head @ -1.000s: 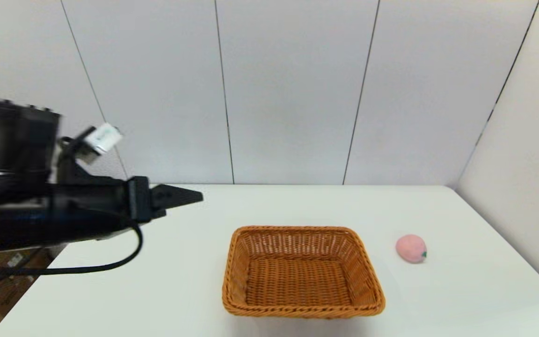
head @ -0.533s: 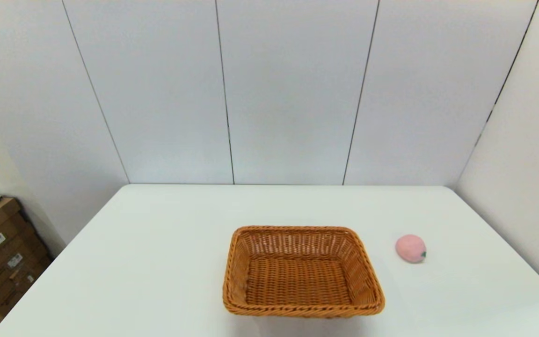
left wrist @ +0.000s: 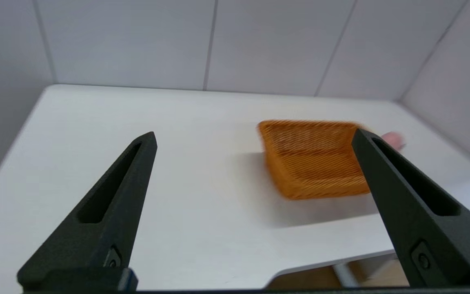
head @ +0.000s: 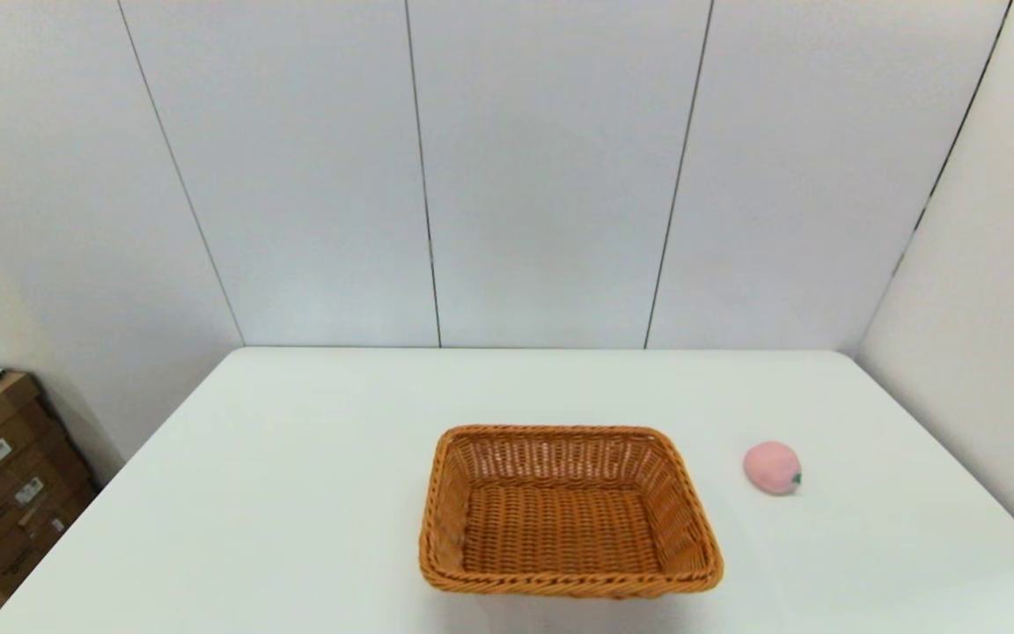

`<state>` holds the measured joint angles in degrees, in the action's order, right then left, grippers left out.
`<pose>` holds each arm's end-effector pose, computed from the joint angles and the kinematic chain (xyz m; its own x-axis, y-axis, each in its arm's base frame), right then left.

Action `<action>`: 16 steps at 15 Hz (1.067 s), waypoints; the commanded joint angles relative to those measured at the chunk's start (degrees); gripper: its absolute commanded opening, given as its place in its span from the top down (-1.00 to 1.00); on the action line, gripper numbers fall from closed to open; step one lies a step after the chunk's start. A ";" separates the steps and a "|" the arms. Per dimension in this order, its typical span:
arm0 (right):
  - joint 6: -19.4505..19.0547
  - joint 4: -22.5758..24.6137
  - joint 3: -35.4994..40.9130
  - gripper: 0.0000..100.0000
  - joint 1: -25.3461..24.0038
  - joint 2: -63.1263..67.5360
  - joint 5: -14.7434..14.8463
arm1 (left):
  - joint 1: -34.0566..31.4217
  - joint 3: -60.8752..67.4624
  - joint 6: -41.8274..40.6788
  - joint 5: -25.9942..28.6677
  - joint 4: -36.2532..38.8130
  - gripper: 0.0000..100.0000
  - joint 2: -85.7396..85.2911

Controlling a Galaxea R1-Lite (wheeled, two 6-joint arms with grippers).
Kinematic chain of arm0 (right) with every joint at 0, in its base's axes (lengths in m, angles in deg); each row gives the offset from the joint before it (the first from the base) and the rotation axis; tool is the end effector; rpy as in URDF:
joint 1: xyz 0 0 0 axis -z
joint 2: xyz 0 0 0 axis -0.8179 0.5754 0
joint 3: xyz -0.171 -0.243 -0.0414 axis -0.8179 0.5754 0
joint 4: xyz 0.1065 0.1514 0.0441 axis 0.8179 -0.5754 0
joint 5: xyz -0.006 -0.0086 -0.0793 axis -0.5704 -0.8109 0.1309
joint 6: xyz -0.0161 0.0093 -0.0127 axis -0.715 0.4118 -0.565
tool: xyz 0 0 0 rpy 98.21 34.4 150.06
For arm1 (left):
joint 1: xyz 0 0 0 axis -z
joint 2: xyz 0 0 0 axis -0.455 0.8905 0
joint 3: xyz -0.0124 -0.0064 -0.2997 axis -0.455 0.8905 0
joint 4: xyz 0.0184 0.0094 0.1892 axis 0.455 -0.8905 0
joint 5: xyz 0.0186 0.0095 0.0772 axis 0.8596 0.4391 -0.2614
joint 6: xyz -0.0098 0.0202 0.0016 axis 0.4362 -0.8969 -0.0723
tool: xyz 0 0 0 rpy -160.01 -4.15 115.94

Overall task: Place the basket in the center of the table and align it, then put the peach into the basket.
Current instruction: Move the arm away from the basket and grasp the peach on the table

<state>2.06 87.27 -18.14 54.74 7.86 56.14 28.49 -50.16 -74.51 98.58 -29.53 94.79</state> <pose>-0.0232 -0.0004 0.0761 0.9999 -0.0131 0.0006 0.0130 0.9997 0.0199 -0.0481 -0.0039 0.1603 0.9689 -0.2471 0.0117 0.2451 0.9521 -0.1830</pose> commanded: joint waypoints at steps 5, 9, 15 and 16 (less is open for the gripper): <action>0.00 -0.06 -0.11 -1.00 -0.04 -0.01 0.00 | -0.64 23.24 -8.05 -14.89 16.50 -1.00 -7.55; -0.27 -0.23 -0.11 -1.00 -0.04 -0.01 0.00 | -0.64 23.06 -9.02 -14.98 14.74 -1.00 -7.55; -2.99 -9.29 -9.78 -1.00 -0.31 19.50 -4.31 | -0.64 23.15 -6.65 -14.98 15.00 -1.00 -7.55; -2.99 -8.50 -11.89 -1.00 -0.39 28.20 -4.31 | -0.64 23.15 -6.47 -14.98 15.00 -1.00 -7.55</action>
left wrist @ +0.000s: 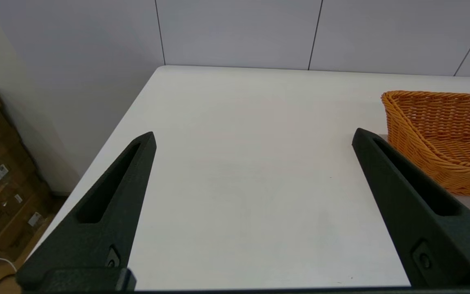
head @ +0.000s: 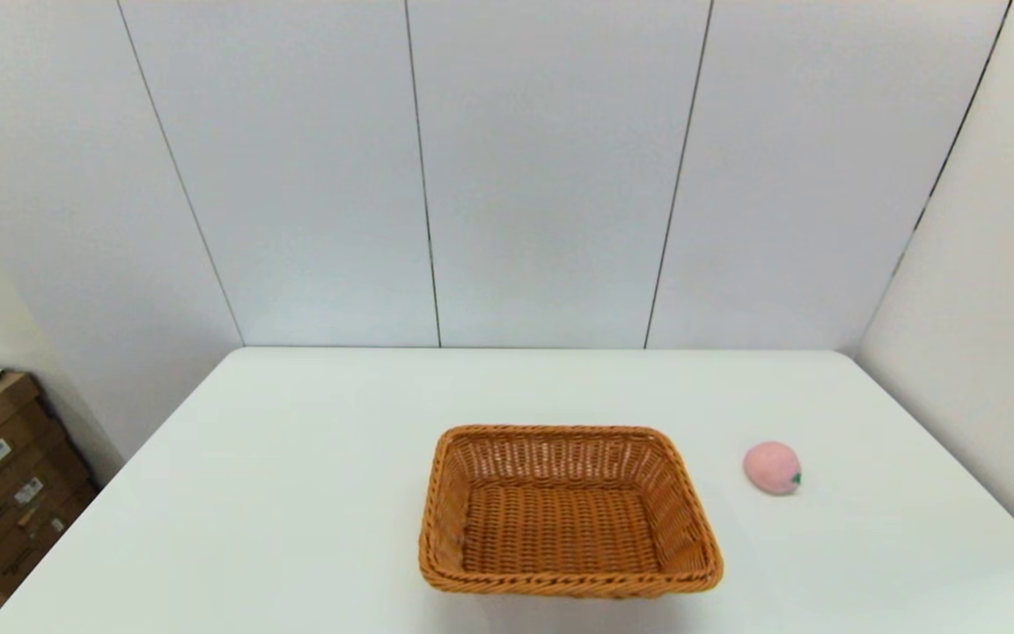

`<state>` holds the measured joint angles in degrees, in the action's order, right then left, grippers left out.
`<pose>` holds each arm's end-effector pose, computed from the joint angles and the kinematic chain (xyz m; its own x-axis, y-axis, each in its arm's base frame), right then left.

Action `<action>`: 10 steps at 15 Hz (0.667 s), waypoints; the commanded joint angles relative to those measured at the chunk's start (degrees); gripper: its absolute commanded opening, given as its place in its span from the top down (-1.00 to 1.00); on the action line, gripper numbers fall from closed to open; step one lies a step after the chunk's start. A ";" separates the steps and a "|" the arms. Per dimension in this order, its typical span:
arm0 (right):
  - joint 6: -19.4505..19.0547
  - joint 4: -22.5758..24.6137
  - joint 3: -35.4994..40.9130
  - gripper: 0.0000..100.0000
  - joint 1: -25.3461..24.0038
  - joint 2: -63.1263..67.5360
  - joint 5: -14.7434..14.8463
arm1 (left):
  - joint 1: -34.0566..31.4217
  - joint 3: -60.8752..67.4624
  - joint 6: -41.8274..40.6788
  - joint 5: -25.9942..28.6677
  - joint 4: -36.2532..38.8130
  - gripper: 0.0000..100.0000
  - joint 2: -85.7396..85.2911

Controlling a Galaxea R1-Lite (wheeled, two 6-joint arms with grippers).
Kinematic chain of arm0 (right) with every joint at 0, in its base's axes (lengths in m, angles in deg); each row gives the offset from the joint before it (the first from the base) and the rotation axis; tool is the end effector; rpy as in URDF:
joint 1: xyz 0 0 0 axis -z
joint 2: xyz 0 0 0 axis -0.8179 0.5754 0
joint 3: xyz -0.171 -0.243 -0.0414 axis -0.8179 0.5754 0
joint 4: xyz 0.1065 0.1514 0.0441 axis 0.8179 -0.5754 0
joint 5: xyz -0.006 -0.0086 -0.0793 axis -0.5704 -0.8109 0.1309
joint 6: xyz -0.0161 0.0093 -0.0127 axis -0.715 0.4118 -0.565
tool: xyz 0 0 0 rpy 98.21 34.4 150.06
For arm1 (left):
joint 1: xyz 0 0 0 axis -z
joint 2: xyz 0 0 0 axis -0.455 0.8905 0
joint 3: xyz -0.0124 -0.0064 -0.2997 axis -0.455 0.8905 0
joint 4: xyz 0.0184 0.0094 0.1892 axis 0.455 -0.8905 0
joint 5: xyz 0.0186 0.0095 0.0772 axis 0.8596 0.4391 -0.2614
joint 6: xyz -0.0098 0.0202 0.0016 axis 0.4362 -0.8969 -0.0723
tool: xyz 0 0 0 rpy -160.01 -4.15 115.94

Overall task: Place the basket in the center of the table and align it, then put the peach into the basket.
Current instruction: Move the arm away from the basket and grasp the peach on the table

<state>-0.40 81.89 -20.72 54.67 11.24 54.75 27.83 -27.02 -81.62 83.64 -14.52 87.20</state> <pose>-0.0223 0.0002 0.0803 0.9942 0.0124 -0.1071 -0.0148 0.9996 -0.0219 -0.0231 0.0011 0.0757 0.9997 0.0226 0.0026 -0.0223 0.9978 -0.0627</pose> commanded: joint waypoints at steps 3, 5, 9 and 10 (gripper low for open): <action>-0.70 -0.22 -16.95 -1.00 -0.23 48.82 -2.74 | 0.02 0.01 1.25 -0.05 0.07 -1.00 0.05; -0.88 6.11 -20.29 -1.00 -0.85 63.58 -2.65 | 0.02 0.01 1.25 -0.05 0.07 -1.00 0.05; -0.97 20.52 -22.84 -1.00 -1.20 83.44 -1.07 | 0.02 0.01 1.25 -0.05 0.07 -1.00 0.05; -0.97 24.39 -22.84 -1.00 -1.20 86.52 -0.54 | 0.02 0.01 1.25 -0.05 0.07 -1.00 0.05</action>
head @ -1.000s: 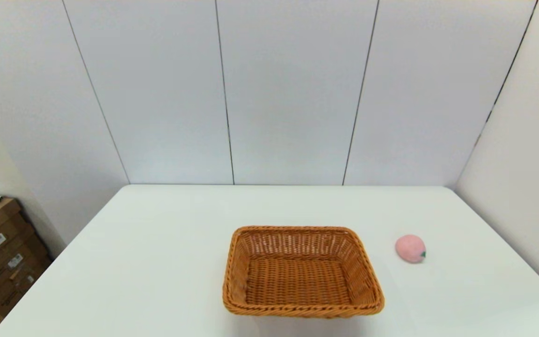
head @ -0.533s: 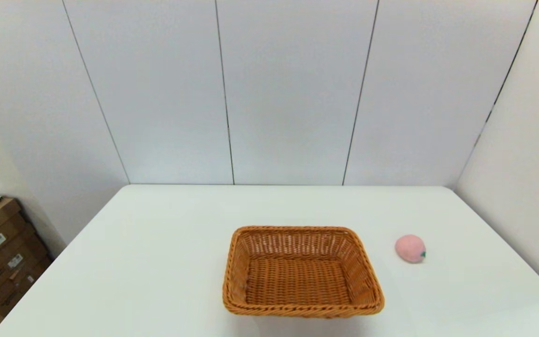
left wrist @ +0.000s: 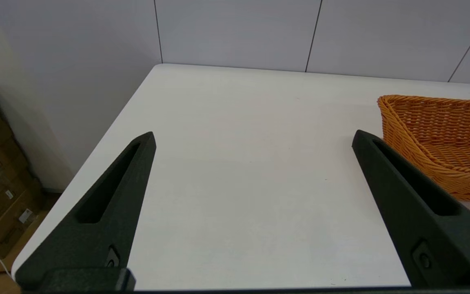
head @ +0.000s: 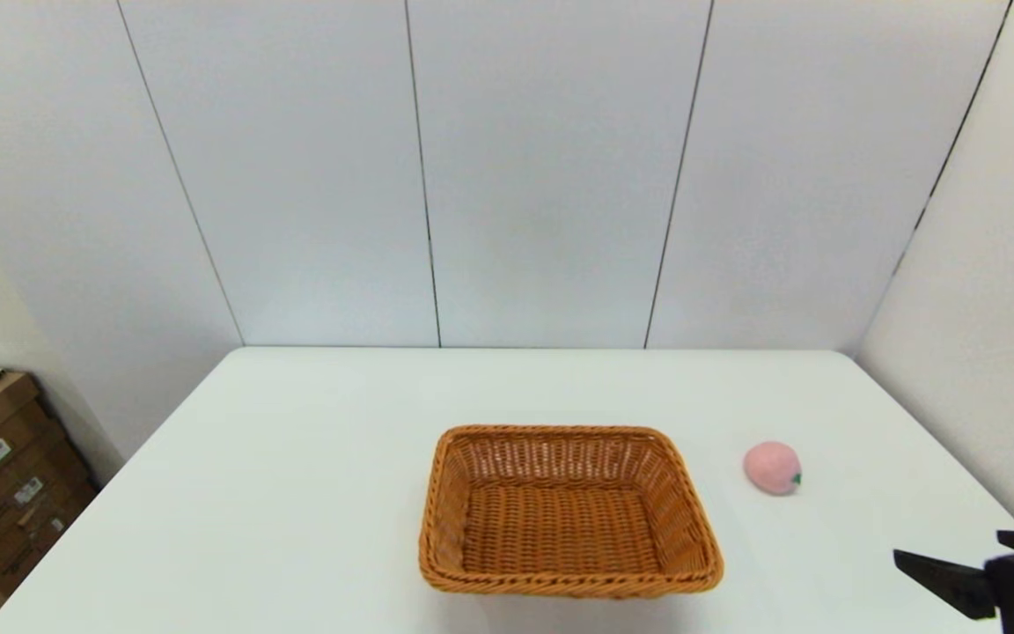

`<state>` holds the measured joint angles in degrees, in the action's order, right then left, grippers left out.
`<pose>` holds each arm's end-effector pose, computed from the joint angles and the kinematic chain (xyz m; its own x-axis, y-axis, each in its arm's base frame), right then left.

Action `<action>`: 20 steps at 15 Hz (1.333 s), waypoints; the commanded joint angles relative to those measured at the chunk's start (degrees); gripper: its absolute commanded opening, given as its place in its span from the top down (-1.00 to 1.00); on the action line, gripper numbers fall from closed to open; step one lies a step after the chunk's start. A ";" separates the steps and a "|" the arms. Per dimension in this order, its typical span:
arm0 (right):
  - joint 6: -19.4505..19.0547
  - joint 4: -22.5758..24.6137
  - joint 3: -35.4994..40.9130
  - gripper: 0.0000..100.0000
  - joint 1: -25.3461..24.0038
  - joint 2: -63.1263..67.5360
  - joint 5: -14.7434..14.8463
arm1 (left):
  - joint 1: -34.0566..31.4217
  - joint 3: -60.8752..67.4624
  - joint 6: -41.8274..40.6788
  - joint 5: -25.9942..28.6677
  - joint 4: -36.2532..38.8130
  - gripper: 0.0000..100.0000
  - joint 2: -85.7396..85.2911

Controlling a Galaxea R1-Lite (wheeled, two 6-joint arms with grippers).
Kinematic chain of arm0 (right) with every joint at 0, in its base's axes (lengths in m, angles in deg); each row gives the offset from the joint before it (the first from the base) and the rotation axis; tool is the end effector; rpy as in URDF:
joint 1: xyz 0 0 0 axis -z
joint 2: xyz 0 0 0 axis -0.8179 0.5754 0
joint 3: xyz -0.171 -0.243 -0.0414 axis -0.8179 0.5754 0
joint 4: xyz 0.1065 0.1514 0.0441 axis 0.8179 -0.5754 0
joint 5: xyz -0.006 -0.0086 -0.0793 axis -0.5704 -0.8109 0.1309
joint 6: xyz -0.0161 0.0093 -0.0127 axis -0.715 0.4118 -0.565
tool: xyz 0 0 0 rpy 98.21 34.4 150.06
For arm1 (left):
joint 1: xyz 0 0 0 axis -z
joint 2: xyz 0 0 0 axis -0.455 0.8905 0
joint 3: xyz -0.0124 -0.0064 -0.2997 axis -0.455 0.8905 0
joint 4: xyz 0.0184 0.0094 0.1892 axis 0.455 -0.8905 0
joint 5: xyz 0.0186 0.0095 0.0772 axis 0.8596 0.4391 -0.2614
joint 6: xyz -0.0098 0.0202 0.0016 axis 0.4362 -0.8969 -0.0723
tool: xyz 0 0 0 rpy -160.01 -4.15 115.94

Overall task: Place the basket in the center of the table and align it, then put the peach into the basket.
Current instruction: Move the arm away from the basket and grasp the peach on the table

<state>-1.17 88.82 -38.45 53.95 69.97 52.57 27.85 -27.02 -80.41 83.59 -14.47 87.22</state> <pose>0.1184 0.0030 0.1396 0.7619 0.0592 -0.6450 -0.0754 0.9971 0.0024 -0.0231 0.0011 0.0758 0.9997 0.0231 0.0031 -0.0227 0.9962 -0.0838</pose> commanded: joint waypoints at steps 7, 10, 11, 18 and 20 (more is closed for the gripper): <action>0.06 42.51 -5.11 -1.00 -0.04 47.91 5.95 | 0.00 0.01 0.04 0.00 0.02 -1.00 0.02; 0.06 49.98 -5.29 -1.00 0.05 54.59 6.03 | 0.00 0.01 0.04 0.00 0.02 -1.00 0.02; 0.06 50.60 -5.37 -1.00 0.14 56.00 6.03 | 0.00 0.01 0.04 0.00 -0.06 -1.00 0.02; 0.06 50.69 -7.31 -1.00 0.66 59.43 6.03 | 0.00 0.01 0.04 0.00 0.02 -1.00 0.02; 0.24 50.60 -7.84 -1.00 0.66 59.51 6.03 | 0.00 0.01 0.04 0.00 0.02 -1.00 0.02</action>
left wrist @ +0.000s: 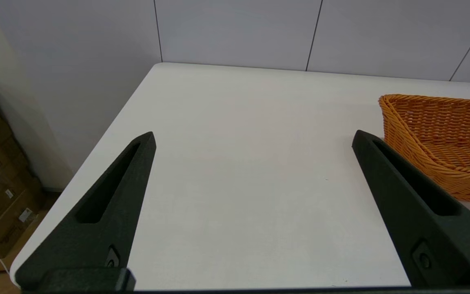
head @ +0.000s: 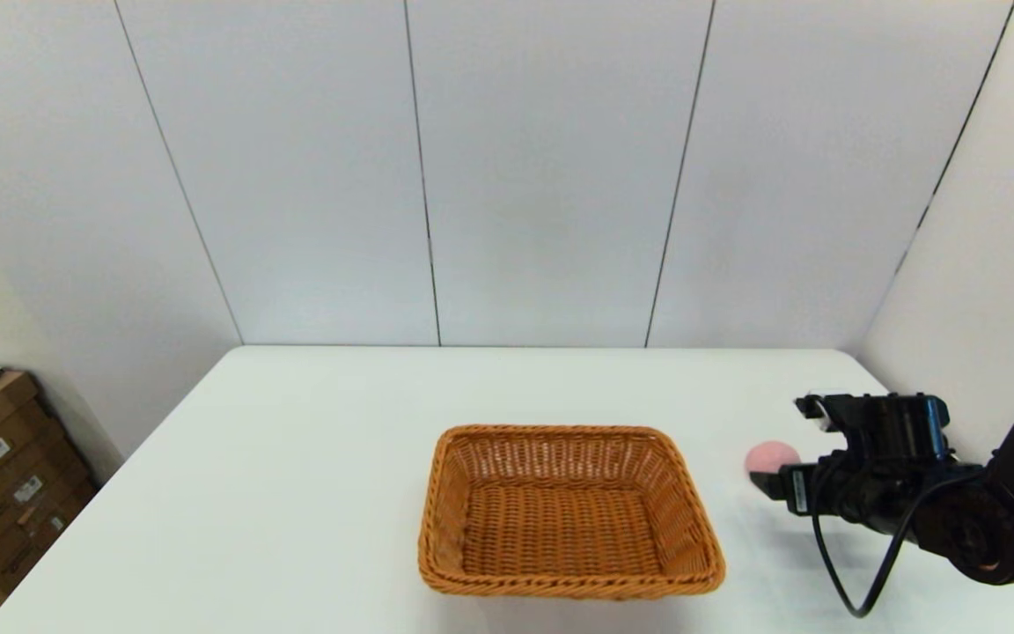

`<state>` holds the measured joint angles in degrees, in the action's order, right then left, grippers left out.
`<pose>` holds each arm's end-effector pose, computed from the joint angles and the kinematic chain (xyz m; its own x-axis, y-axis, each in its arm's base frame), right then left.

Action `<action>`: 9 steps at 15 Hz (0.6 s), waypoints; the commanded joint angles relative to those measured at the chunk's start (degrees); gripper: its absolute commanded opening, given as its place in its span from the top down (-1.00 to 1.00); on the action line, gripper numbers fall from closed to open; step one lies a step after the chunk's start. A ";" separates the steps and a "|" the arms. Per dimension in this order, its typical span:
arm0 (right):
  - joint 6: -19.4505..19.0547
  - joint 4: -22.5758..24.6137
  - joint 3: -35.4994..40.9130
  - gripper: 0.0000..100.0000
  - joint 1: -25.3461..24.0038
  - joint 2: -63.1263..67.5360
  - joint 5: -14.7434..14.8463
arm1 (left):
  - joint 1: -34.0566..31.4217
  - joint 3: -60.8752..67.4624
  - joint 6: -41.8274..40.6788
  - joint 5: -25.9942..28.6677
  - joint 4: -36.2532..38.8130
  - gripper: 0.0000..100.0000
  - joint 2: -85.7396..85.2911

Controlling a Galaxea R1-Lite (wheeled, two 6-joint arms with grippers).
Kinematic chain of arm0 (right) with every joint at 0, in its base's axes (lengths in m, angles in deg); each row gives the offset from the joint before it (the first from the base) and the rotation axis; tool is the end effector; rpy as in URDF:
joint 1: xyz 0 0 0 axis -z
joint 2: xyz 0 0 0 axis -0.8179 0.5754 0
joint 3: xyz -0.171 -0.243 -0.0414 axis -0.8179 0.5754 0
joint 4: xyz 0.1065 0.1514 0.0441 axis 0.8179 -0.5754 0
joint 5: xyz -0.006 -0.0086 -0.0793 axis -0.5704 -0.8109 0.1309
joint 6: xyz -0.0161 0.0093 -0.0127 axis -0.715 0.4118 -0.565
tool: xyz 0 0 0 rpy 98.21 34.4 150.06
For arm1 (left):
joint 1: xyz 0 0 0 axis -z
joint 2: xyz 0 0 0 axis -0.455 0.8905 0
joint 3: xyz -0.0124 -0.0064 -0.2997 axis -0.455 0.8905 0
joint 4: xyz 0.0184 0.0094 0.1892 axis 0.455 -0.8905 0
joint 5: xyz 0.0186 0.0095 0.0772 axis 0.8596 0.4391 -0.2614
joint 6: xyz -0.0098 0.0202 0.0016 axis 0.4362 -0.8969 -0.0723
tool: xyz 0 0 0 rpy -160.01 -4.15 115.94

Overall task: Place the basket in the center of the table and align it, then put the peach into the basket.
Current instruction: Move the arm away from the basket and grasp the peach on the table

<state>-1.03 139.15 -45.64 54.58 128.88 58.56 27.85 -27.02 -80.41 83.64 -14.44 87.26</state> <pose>0.2965 0.0003 0.0106 0.7467 -0.0538 -0.6629 0.0153 0.9979 -0.0637 -0.0230 0.0011 0.0759 0.9997 0.0222 0.0029 -0.0219 0.9962 -0.0838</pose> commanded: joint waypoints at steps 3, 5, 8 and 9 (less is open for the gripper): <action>0.28 0.35 -1.08 -1.00 0.03 1.66 -0.05 | 0.00 0.01 0.04 -0.05 0.00 -1.00 -0.01; 0.37 0.53 -1.26 -1.00 0.12 2.37 -0.14 | 0.00 0.01 0.13 -0.05 0.00 -1.00 -0.01; 0.54 1.50 -1.61 -1.00 0.12 3.33 -0.14 | 0.00 0.01 0.13 -0.05 0.00 -1.00 -0.01; 0.63 2.29 -1.61 -1.00 0.12 3.60 -0.14 | 0.00 0.01 0.13 -0.05 0.00 -1.00 -0.01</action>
<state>-0.46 140.40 -47.08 54.67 131.83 58.39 27.85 -27.02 -80.35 83.62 -14.44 87.26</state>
